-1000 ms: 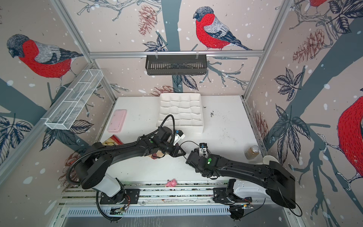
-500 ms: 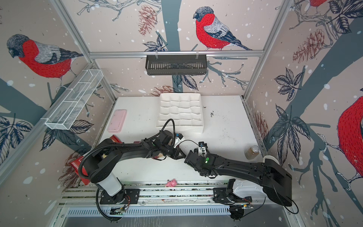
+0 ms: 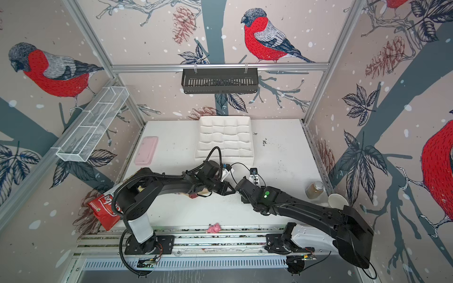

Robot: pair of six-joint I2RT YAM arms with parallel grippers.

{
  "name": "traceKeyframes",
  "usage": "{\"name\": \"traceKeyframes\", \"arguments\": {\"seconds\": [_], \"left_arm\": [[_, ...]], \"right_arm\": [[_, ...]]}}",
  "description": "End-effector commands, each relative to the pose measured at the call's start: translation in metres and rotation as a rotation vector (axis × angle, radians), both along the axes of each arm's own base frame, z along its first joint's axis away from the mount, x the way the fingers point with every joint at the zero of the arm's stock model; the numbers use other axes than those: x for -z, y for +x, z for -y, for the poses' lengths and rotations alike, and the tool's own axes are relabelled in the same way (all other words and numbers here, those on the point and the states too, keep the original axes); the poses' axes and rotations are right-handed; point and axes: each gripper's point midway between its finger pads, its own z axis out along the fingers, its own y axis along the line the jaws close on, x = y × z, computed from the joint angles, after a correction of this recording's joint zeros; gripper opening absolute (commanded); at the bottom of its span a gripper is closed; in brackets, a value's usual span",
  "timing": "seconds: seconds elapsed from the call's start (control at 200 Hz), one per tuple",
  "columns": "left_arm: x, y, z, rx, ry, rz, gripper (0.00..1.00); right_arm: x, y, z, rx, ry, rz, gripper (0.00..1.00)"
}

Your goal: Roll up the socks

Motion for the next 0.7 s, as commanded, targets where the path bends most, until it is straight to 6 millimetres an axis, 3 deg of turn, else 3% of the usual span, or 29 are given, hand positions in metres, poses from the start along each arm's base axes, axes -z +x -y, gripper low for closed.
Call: {"name": "traceKeyframes", "arguments": {"seconds": [0.0, 0.1, 0.345, 0.64, 0.695], "left_arm": [[-0.011, 0.005, -0.013, -0.02, -0.009, 0.035, 0.12], [-0.02, 0.01, -0.032, -0.062, 0.009, 0.063, 0.12], [-0.044, 0.023, -0.069, -0.141, 0.009, 0.128, 0.13], [-0.053, 0.027, -0.092, -0.183, 0.004, 0.159, 0.13], [-0.053, 0.027, -0.094, -0.186, 0.001, 0.16, 0.13]], "right_arm": [[-0.001, 0.007, -0.008, -0.024, -0.019, -0.002, 0.71], [0.0, 0.011, -0.013, -0.016, -0.034, -0.008, 0.71], [0.03, 0.016, -0.016, 0.018, -0.175, -0.078, 0.71], [0.054, 0.022, -0.009, 0.048, -0.292, -0.123, 0.7], [0.057, 0.021, -0.006, 0.055, -0.312, -0.132, 0.66]]}}
